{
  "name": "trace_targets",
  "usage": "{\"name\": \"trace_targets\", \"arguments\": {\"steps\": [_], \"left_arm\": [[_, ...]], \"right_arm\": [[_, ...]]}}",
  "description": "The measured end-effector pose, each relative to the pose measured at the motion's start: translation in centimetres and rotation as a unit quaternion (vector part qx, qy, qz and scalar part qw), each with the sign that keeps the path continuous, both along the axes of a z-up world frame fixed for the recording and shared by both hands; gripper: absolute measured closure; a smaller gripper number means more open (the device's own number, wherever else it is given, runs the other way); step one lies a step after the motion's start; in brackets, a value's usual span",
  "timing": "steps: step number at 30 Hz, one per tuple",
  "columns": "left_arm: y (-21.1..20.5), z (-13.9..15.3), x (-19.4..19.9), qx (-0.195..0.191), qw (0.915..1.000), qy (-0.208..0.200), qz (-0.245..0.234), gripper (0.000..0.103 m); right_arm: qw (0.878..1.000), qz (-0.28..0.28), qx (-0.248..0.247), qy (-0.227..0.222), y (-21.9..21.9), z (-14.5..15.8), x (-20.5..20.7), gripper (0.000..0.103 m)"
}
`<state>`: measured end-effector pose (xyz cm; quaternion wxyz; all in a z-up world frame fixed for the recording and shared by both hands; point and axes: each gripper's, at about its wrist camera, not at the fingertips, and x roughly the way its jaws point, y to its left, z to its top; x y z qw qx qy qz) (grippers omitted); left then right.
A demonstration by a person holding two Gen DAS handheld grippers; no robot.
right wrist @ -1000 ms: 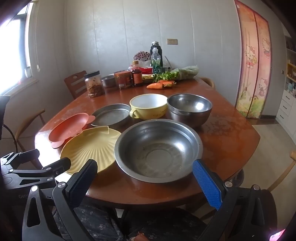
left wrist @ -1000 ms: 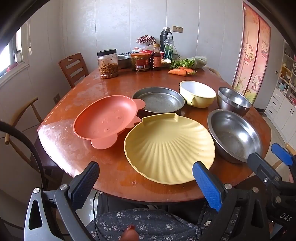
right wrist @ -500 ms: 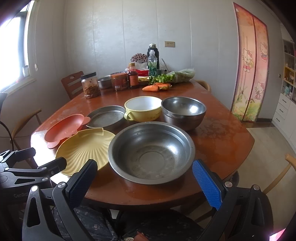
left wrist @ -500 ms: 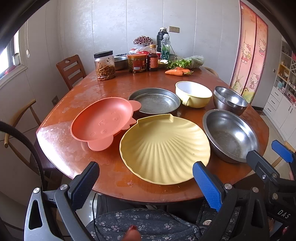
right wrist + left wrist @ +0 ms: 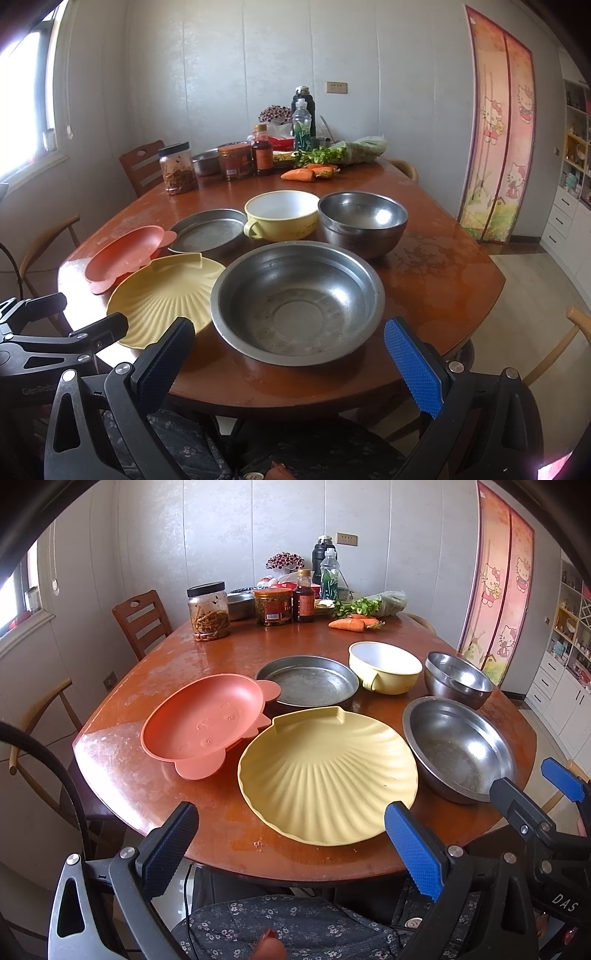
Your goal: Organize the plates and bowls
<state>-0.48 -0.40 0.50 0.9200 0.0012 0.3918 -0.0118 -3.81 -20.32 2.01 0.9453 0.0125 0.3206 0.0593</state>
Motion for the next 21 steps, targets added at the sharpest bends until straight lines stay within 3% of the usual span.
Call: {"name": "trace_targets", "arguments": {"steps": [21], "left_arm": [[0.11,0.05,-0.26,0.000,1.0000,-0.003,0.002,0.002]], "right_arm": [[1.000,0.005,0.003,-0.006,-0.03,0.14,-0.22,0.000]]}}
